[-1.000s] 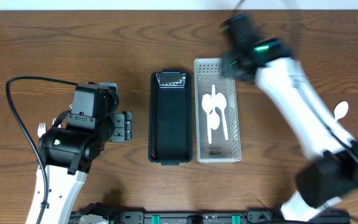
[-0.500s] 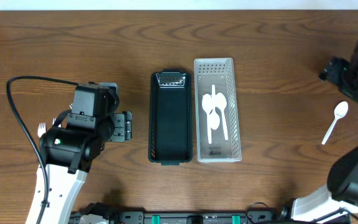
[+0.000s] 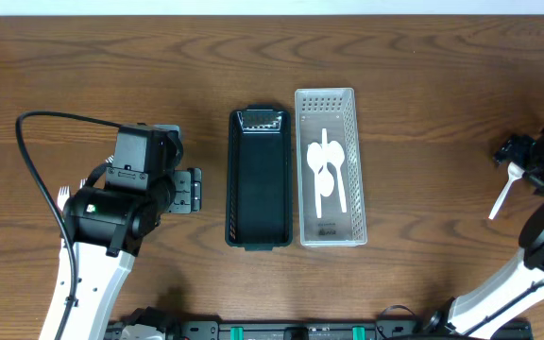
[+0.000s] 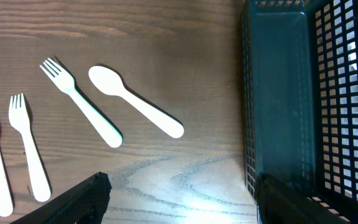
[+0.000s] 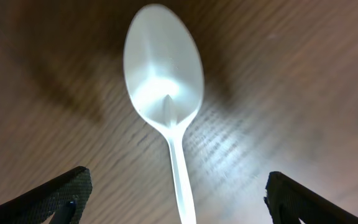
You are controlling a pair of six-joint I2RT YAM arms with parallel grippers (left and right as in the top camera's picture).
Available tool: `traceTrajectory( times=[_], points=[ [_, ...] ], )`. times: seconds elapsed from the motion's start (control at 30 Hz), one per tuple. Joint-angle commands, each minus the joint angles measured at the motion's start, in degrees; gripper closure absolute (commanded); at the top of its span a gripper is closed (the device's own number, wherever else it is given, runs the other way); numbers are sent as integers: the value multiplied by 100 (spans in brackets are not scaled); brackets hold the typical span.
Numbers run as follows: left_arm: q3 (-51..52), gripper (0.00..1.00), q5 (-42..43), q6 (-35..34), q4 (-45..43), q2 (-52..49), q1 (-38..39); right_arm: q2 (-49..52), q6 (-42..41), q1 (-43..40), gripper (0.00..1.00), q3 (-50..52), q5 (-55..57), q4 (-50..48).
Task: Pack container
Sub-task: 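Grasp the last white spoon at the right edge with the right gripper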
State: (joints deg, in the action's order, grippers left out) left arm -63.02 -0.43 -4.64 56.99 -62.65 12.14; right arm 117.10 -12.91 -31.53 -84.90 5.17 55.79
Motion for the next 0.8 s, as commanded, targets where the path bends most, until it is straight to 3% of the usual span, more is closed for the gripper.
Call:
traceTrajectory(
  times=[0.0, 0.37, 0.6, 0.77],
  points=[
    [-59, 23, -48, -33, 17, -59, -24, 308, 149, -11, 7, 28, -116, -42],
    [-59, 23, -48, -33, 17, -68, -24, 678, 271, -13, 10, 31, -243, -238],
    [-59, 23, -48, -33, 11, -68, -24, 678, 269, -11, 53, 31, -247, -219],
    [-59, 23, -48, -33, 11, -68, -24, 678, 269, -11, 69, 31, -247, -205]
  ],
)
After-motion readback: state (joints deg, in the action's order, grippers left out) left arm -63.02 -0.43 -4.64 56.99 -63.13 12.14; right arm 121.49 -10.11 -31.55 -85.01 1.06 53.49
